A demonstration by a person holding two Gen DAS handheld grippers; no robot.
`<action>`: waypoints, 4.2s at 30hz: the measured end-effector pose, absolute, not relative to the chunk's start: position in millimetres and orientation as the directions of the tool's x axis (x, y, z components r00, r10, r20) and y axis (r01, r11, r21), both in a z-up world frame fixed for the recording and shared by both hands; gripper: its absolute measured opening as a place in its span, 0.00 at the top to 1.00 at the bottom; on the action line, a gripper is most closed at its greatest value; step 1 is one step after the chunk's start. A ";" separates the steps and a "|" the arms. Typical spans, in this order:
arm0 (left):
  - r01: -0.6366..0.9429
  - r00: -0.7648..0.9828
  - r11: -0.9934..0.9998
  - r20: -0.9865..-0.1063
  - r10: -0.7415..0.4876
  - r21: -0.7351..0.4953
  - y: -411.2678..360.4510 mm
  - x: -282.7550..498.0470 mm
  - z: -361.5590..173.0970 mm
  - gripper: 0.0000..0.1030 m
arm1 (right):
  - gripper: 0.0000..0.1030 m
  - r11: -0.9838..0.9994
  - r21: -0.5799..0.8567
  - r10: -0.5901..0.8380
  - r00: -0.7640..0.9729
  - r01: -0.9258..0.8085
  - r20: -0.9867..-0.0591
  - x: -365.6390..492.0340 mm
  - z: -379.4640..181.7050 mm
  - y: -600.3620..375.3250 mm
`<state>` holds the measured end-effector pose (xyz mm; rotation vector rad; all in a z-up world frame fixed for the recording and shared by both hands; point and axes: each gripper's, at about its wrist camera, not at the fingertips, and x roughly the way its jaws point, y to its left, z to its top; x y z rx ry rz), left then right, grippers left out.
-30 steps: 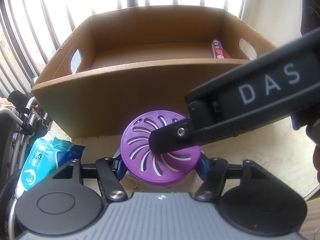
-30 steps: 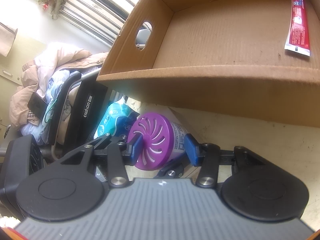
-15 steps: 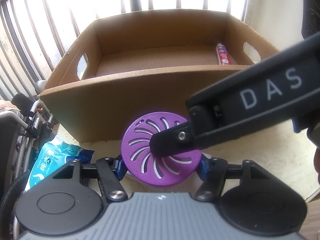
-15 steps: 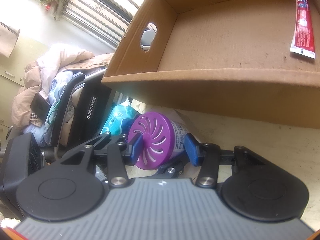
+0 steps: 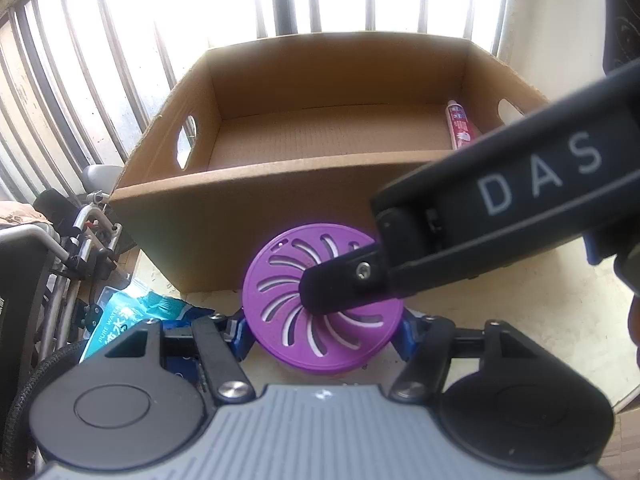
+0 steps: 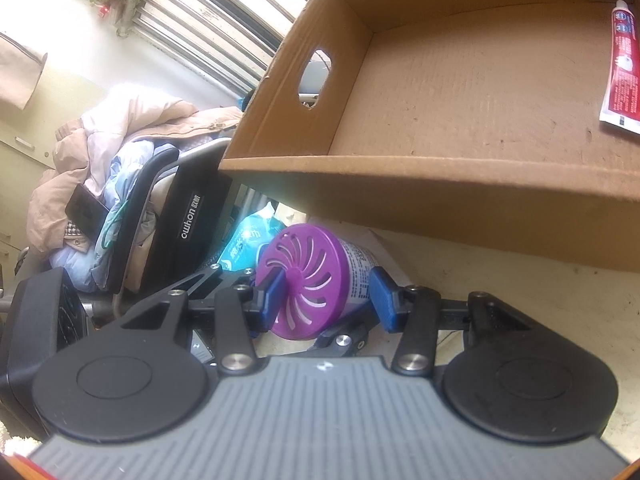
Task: Organize objects
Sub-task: 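Hold the purple canister in the right gripper near the table, then lift the purple canister with the right gripper and carry it over the box, then lower the canister into the box and open the right gripper, then withdraw the right gripper from the box toward the white rectangular box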
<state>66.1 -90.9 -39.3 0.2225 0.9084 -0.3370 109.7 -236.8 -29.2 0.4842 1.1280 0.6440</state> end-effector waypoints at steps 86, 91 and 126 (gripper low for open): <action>0.348 0.381 0.912 -0.922 0.074 0.217 -169.3 337.9 -64.5 0.34 | 0.58 0.617 0.783 0.769 0.263 -0.071 -0.582 428.8 -108.2 -248.8; 0.335 0.362 0.921 -0.929 0.071 0.201 -161.1 334.4 -66.2 0.33 | 0.58 0.615 0.785 0.774 0.247 -0.074 -0.583 428.0 -109.6 -246.1; 0.159 0.511 0.985 -0.847 -0.144 -0.071 -69.5 242.3 94.2 0.23 | 0.23 0.622 0.760 0.740 0.457 -0.188 -0.493 314.5 20.5 -301.3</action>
